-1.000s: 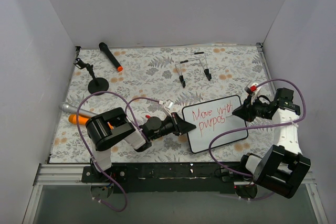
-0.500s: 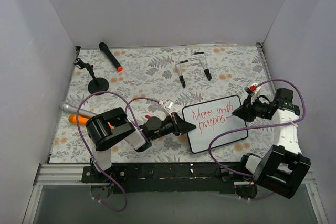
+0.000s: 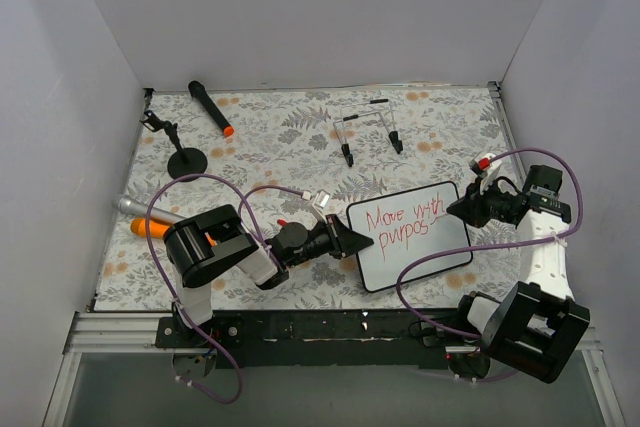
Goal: Write a sentence on the whiteboard
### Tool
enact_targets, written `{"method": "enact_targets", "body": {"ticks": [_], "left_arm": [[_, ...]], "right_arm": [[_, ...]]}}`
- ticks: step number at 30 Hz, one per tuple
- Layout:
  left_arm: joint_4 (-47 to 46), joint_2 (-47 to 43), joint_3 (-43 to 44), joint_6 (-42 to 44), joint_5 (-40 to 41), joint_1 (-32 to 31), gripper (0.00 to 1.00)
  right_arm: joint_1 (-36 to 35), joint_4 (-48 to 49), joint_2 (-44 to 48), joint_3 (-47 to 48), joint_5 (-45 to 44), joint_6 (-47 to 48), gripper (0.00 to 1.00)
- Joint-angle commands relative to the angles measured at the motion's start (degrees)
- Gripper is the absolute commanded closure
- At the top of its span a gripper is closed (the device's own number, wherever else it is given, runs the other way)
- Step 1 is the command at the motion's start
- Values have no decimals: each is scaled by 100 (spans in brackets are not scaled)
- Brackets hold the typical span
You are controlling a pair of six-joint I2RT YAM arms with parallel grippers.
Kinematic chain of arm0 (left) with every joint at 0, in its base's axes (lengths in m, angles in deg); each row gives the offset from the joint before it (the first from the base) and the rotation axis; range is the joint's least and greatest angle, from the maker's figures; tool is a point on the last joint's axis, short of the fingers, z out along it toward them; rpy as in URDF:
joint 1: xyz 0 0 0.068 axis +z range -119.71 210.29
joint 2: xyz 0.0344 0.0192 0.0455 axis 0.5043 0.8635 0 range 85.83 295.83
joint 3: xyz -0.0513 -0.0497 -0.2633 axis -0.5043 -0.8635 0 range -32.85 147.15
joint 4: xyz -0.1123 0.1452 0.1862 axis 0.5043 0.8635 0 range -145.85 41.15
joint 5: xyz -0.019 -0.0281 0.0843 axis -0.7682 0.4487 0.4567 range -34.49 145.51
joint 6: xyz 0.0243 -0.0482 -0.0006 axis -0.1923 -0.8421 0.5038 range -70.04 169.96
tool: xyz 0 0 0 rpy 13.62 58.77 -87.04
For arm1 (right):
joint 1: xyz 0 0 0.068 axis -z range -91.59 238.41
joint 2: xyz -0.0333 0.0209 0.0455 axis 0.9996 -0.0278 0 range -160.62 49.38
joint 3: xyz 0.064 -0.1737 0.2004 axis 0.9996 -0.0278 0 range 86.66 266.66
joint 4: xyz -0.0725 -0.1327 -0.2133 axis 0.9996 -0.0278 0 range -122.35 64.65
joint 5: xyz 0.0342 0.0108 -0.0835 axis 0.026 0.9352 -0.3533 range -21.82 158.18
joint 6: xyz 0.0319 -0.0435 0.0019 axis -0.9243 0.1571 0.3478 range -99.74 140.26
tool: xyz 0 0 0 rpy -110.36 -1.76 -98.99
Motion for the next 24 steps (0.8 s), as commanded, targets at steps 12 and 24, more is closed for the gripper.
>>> {"method": "enact_targets", "body": {"ticks": [12, 24], "left_arm": [[-1045, 44, 50, 242, -100, -40, 100], [-1037, 26, 41, 242, -91, -40, 100]], "right_arm": [[-200, 70, -17, 0, 302, 2, 99], [-393, -597, -78, 70, 38, 591, 99]]}}
